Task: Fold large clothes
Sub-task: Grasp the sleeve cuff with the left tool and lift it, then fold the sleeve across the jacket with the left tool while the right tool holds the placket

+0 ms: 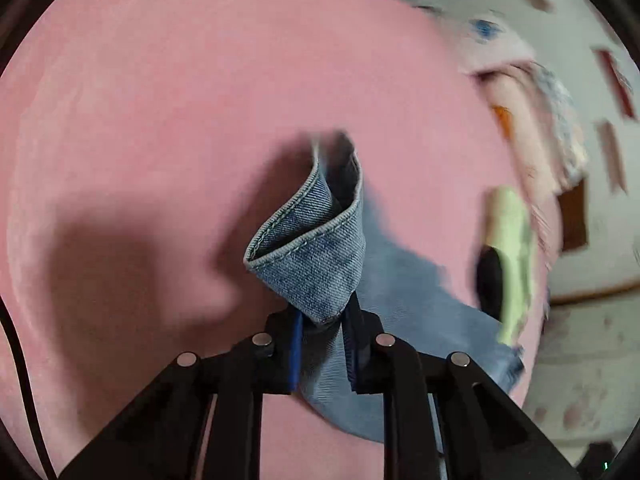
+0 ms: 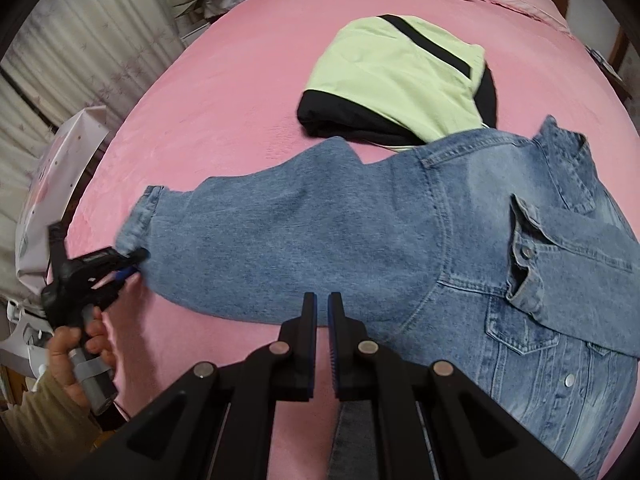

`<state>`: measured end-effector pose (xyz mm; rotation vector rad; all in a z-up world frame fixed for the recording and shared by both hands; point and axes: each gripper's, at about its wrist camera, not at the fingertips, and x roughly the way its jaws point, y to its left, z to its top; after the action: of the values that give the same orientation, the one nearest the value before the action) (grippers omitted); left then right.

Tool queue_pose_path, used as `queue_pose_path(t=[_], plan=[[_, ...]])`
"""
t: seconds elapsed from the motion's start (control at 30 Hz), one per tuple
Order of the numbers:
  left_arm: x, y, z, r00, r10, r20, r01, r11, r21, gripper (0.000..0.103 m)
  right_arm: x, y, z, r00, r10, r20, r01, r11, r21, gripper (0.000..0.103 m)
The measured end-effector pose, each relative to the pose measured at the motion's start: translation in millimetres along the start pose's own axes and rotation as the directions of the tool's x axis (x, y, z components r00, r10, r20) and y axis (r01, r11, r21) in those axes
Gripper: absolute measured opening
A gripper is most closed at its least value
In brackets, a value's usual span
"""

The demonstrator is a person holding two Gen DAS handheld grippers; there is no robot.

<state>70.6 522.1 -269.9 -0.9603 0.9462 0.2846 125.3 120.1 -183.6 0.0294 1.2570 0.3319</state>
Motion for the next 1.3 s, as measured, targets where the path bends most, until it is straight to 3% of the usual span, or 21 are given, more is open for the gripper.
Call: queue_pose_path(t=[0.13, 0.27, 0.43, 0.6, 0.73, 0.87, 0.93, 1.0, 1.07, 1.13, 1.17, 1.2, 1.23, 1.3], plan=[[-35.8, -76.3, -7.6, 0.990, -0.142, 0.014, 0.136, 0.972, 0.190, 0.014, -10.1, -24.0, -2.3, 1.000, -0.004, 0.025, 0.002, 0.998, 0.056, 0.005], [-50.8, -166.2, -41.8, 0.965, -0.257, -0.055, 0.258, 0.888, 0.380, 0.014, -24.0, -60.0, -8.8, 0.998, -0.024, 0.060, 0.017, 0.992, 0.127, 0.005], [-35.7, -239.3, -105.7, 0.936, -0.312, -0.161, 0.351, 0.805, 0.479, 0.014, -29.8, -115.5, -19.3, 0.994, -0.073, 0.077, 0.057, 0.979, 0.198, 0.005], [8.2, -295.7, -180.6, 0.937, -0.260, -0.231, 0.347, 0.750, 0.563, 0.014, -33.9, -183.1, -38.0, 0.987, -0.133, 0.089, 0.104, 0.956, 0.275, 0.005], [63.5, -310.9, -240.5, 0.948, -0.133, -0.289, 0.292, 0.725, 0.624, 0.014, -34.4, -222.1, -53.3, 0.984, -0.159, 0.085, 0.126, 0.944, 0.303, 0.005], [120.6, -300.7, -286.3, 0.937, 0.026, -0.348, 0.225, 0.718, 0.659, 0.015, -29.7, -250.1, -68.4, 0.986, -0.159, 0.056, 0.136, 0.944, 0.301, 0.005], [130.1, -298.1, -299.7, 0.942, 0.074, -0.328, 0.188, 0.694, 0.696, 0.015, -25.6, -259.4, -72.4, 0.992, -0.119, 0.040, 0.102, 0.948, 0.301, 0.005], [132.1, -295.8, -310.6, 0.950, 0.108, -0.293, 0.155, 0.651, 0.743, 0.016, -19.7, -266.7, -73.9, 0.999, -0.046, 0.018, 0.038, 0.949, 0.314, 0.005], [134.5, -290.5, -313.1, 0.947, 0.127, -0.296, 0.152, 0.635, 0.757, 0.021, -14.3, -270.4, -71.7, 0.999, 0.044, 0.007, -0.043, 0.941, 0.337, 0.006], [131.0, -286.3, -314.1, 0.942, 0.127, -0.309, 0.161, 0.636, 0.754, 0.030, -10.7, -268.3, -67.3, 0.995, 0.097, 0.009, -0.094, 0.934, 0.345, 0.014], [127.4, -286.1, -315.0, 0.941, 0.123, -0.314, 0.167, 0.641, 0.750, 0.041, -9.9, -267.4, -64.4, 0.993, 0.120, 0.015, -0.117, 0.930, 0.348, 0.020], [123.6, -283.6, -315.2, 0.940, 0.119, -0.320, 0.172, 0.646, 0.744, 0.050, -8.2, -266.5, -61.2, 0.989, 0.145, 0.021, -0.142, 0.924, 0.354, 0.033], [118.1, -280.2, -311.3, 0.939, 0.111, -0.326, 0.178, 0.654, 0.735, 0.052, -6.4, -265.2, -56.8, 0.981, 0.188, 0.034, -0.188, 0.912, 0.365, 0.042], [103.9, -272.7, -306.7, 0.937, 0.087, -0.338, 0.197, 0.668, 0.718, 0.053, -1.0, -264.2, -51.3, 0.965, 0.258, 0.049, -0.257, 0.889, 0.378, 0.047]])
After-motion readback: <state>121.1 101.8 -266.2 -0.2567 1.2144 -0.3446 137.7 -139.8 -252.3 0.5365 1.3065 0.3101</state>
